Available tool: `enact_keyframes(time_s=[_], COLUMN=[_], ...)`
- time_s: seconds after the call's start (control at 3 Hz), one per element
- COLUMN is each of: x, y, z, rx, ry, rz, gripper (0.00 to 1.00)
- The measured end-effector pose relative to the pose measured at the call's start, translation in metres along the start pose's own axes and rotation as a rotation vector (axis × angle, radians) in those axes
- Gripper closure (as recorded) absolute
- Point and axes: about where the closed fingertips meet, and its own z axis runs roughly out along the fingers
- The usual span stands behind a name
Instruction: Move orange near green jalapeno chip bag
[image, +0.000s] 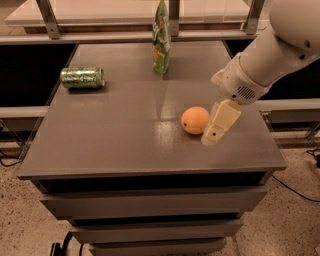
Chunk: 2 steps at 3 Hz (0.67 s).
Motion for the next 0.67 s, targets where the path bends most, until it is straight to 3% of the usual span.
enact_keyframes(time_s=[0.67], x=[-0.006], y=[0.013], z=[0.043], rx=[-0.07], ry=[-0.039], rz=[-0.02], gripper=[0.42])
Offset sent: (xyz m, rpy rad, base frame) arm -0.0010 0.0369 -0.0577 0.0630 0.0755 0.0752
